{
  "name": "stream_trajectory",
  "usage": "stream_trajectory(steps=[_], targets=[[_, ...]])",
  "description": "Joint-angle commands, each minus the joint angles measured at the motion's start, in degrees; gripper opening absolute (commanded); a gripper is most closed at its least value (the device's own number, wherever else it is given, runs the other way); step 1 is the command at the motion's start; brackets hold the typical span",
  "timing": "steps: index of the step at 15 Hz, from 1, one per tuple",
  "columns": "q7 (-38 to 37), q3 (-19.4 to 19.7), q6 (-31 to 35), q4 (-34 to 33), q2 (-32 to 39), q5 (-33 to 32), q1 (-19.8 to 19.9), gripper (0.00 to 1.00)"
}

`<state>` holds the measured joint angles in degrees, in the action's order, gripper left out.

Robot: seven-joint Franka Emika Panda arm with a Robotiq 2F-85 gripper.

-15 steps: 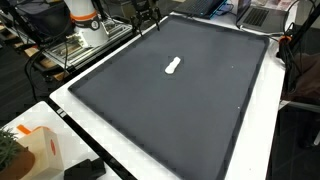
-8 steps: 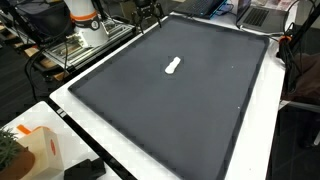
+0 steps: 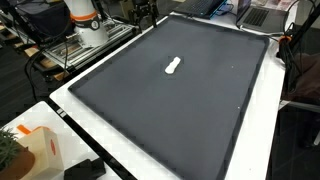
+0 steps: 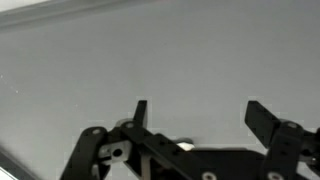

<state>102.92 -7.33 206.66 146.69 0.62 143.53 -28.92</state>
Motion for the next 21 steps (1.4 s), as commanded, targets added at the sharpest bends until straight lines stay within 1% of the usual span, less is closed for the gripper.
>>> stream_trajectory(steps=[1,3,5,6,7,8,10,12,13,14,16,21], targets=[[15.3,0.8,2.3,-0.9,-2.6,0.9,1.1,1.0],[23.6,1.6,2.4,-1.8,-3.3,0.6,1.5,1.0],[30.9,3.5,1.8,-3.2,-3.7,1.3,2.2,1.0],[32.0,4.4,1.4,-3.9,-3.8,1.1,2.2,1.0],[27.9,5.9,0.5,-4.8,-3.1,1.1,2.2,1.0],[27.6,4.0,1.4,-4.0,-2.8,0.1,1.9,1.0],[27.6,5.5,1.2,-5.0,-2.8,0.1,2.1,1.0],[27.6,5.8,1.2,-5.2,-2.7,0.1,2.1,1.0],[29.3,6.6,0.8,-5.9,-2.9,0.9,2.6,1.0],[31.4,7.2,0.8,-6.0,-2.7,1.2,2.6,1.0],[38.5,9.2,-1.9,-3.2,-1.7,0.8,0.5,1.0],[55.8,12.4,-4.4,2.2,-3.6,0.7,0.7,1.0]])
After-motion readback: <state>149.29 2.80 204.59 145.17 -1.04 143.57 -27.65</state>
